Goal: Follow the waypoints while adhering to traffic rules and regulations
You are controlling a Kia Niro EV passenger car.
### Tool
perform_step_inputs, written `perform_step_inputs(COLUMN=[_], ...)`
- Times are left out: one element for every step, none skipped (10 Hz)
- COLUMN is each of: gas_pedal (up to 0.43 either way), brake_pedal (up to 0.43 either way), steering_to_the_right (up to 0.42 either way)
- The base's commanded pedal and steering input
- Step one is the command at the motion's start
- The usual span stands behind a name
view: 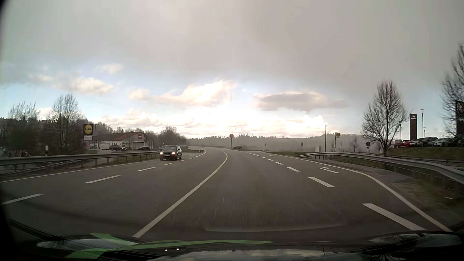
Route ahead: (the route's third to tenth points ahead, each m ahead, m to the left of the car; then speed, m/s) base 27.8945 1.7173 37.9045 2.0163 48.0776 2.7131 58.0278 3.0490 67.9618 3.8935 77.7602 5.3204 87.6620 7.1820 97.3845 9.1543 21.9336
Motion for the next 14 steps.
perform_step_inputs(gas_pedal=[0.169,0.169,0.169,0.169,0.169,0.169,0.169,0.169,0.169,0.169,0.169,0.169,0.169,0.169], brake_pedal=[0.000,0.000,0.000,0.000,0.000,0.000,0.000,0.000,0.000,0.000,0.000,0.000,0.000,0.000], steering_to_the_right=[-0.009,-0.009,-0.010,-0.011,-0.011,-0.011,-0.013,-0.016,-0.017,-0.018,-0.018,-0.018,-0.017,-0.016])
